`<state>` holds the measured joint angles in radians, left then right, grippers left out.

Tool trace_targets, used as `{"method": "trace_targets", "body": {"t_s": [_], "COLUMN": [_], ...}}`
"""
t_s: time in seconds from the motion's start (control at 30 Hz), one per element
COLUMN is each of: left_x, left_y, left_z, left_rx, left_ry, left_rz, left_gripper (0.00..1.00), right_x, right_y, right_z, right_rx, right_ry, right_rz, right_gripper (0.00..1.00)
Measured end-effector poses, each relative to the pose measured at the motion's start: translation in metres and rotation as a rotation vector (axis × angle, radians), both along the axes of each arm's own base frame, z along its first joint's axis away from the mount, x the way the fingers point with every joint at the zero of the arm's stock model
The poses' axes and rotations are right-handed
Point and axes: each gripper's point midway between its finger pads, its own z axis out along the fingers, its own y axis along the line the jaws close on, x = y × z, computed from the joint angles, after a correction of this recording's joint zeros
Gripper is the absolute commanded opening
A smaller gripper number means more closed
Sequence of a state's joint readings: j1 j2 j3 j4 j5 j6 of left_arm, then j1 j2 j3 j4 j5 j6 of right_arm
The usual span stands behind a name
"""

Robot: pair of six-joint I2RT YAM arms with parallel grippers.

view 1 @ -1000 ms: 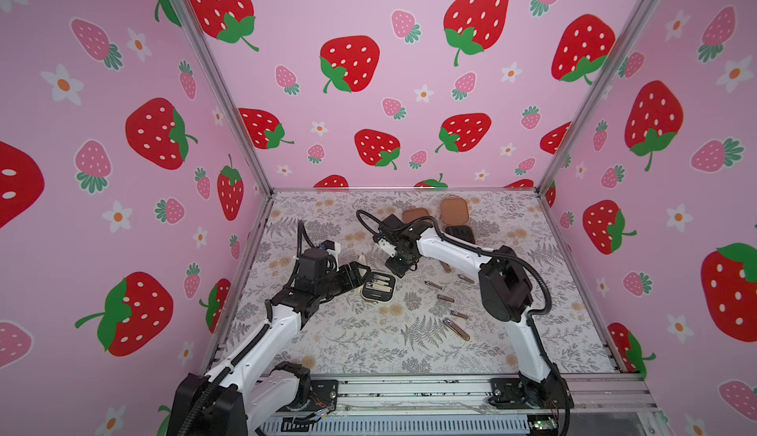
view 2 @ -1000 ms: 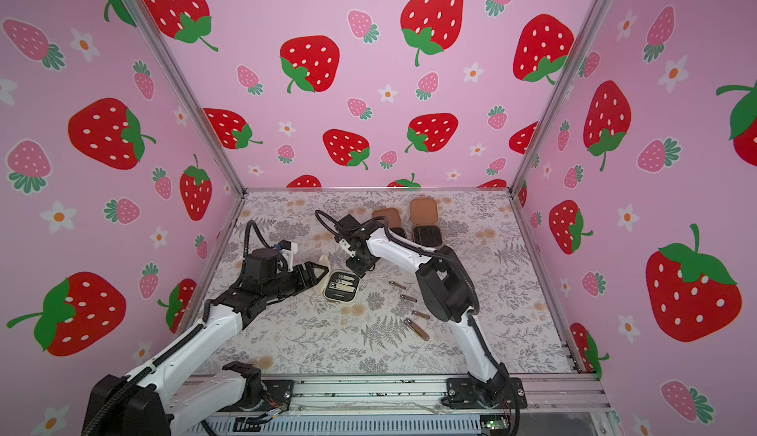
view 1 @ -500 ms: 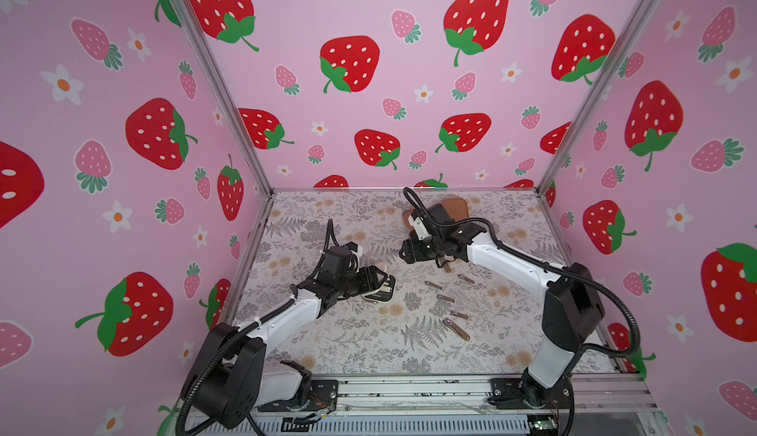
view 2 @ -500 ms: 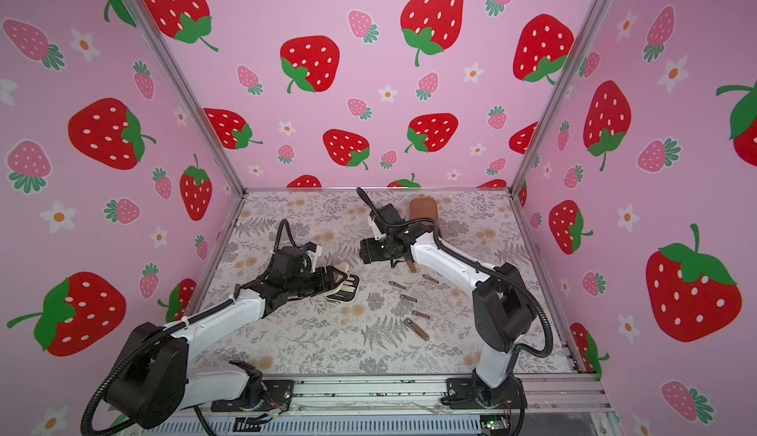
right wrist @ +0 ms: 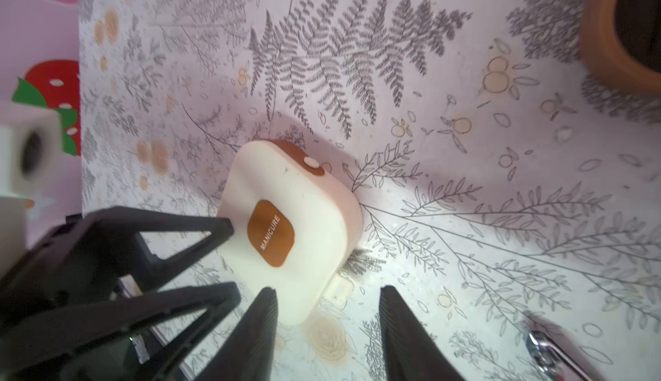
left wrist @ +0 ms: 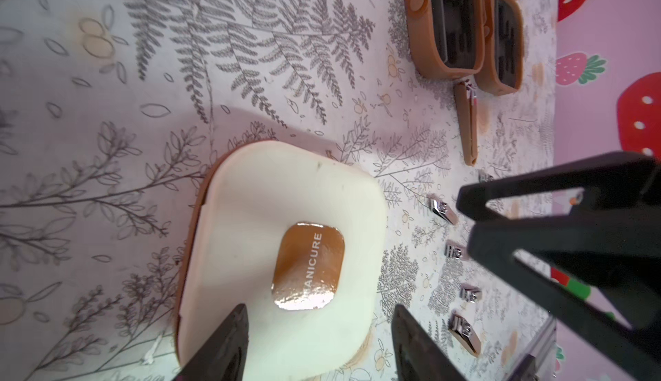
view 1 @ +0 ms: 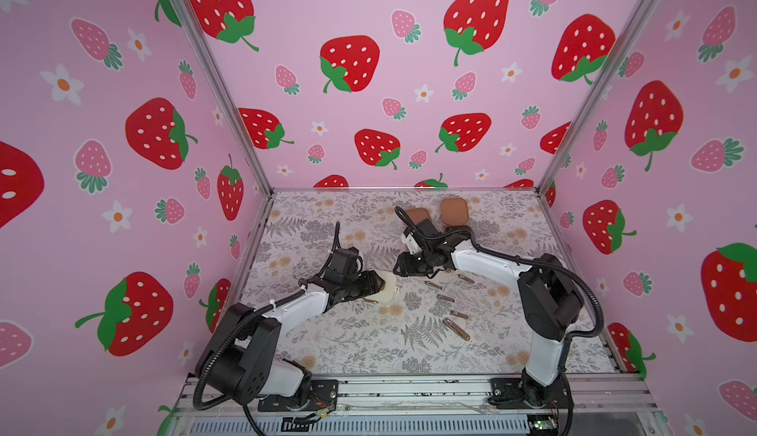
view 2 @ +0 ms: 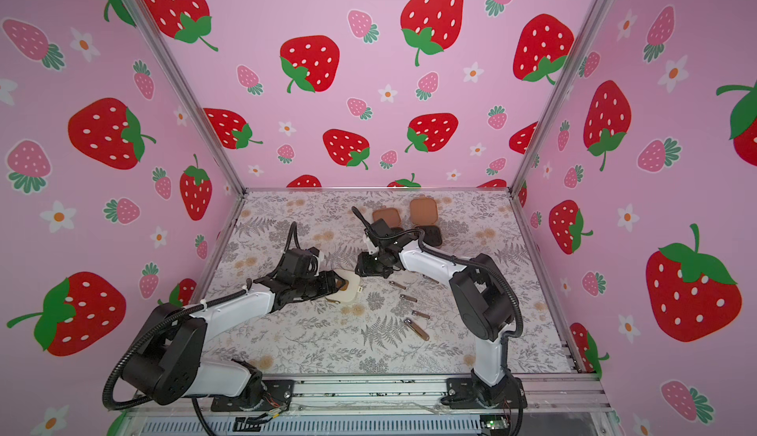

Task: Organize nail clipper sets
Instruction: Close the storage box at the center of the board.

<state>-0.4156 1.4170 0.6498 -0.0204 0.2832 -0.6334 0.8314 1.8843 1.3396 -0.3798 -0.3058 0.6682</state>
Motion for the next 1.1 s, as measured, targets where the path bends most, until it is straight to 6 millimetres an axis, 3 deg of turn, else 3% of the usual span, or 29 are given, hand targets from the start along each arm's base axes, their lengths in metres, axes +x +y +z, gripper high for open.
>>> {"method": "trace_targets", "body": {"t_s": [0.2, 0.43, 0.8, 1.1], "left_x": [0.009, 0.000, 0.006, 0.006], "left_y": [0.017, 0.037, 0.028, 0.026], "left_z": [-0.003, -0.023, -0.028, -0.029], "left_rx": [0.110, 0.239, 0.255, 0.261], "left_ry": [0.009, 0.088, 0.094, 0.090], "left_rz": [0.066, 0.105, 0.087, 0.084], "left_gripper": [0.65, 0.65, 0.64, 0.64], "right_x": [-0.015, -0.025, -0.028, -0.031], "right_y": [0.006, 0.011, 0.007, 0.009], "right_z": [-0.011, -0.034, -0.043, -0.045], "right_rx": [-0.013, -0.036, -0.060, -0.086], "right_ry": [0.027, 0.068, 0.077, 0.067], "right_rz": [0.018, 0.021, 0.013, 0.001], "right_gripper": [0.38, 0.33, 0.39, 0.30]}}
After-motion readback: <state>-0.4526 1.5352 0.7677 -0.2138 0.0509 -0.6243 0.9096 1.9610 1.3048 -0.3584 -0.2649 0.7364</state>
